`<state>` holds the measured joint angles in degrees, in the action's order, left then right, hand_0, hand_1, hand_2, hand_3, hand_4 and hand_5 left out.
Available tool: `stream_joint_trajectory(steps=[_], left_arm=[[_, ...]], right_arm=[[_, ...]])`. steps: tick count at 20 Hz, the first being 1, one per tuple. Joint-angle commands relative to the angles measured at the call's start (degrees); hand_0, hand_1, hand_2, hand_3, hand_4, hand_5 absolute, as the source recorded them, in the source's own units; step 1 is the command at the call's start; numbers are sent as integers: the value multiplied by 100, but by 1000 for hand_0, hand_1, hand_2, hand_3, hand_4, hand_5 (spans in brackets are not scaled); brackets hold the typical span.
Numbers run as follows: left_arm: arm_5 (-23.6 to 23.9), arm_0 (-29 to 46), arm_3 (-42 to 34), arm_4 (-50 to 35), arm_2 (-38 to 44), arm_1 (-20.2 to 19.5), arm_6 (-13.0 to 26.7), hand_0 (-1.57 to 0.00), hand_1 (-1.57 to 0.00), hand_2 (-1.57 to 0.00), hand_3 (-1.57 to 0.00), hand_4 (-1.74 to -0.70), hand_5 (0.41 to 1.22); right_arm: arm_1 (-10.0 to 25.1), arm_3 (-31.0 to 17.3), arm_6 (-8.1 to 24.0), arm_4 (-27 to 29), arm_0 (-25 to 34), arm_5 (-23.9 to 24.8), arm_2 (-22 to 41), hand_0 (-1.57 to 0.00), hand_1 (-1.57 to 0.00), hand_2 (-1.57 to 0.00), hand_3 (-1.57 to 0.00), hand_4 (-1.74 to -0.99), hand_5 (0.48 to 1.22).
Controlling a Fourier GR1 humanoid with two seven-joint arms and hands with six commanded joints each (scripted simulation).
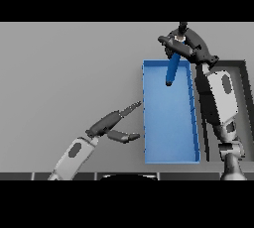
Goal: Pick up the blue pipe and place it into the blue bin.
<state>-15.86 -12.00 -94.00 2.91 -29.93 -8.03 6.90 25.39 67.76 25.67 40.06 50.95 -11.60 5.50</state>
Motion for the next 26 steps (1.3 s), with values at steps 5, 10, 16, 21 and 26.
stream_joint_trajectory(steps=[5,10,16,21,26], left_arm=[[-18,-36,-12,-48,27,10,-43,1,1,1,1,-874,479],[-9,31,5,-20,-13,20,-21,1,1,1,1,-883,479],[-48,-36,-5,-73,15,16,1,1,1,1,1,-880,495],[-3,-55,65,-14,17,33,14,1,1,1,1,-879,493],[-12,13,37,5,10,-14,-119,1,1,1,1,-879,483]], right_arm=[[82,74,666,-256,-683,598,225,-1571,-1571,-1571,-1571,-1499,1221],[479,148,926,-188,-1323,988,921,-1571,-1571,-1571,-681,-1642,1221],[1432,-559,927,1686,-959,1766,3066,-804,-775,-744,-491,-1385,1114],[1805,-402,765,1731,-607,1181,4048,-263,-253,-243,-160,-1202,1013],[1761,-600,724,1265,-416,949,4335,-85,-82,-79,-52,-1133,853]])
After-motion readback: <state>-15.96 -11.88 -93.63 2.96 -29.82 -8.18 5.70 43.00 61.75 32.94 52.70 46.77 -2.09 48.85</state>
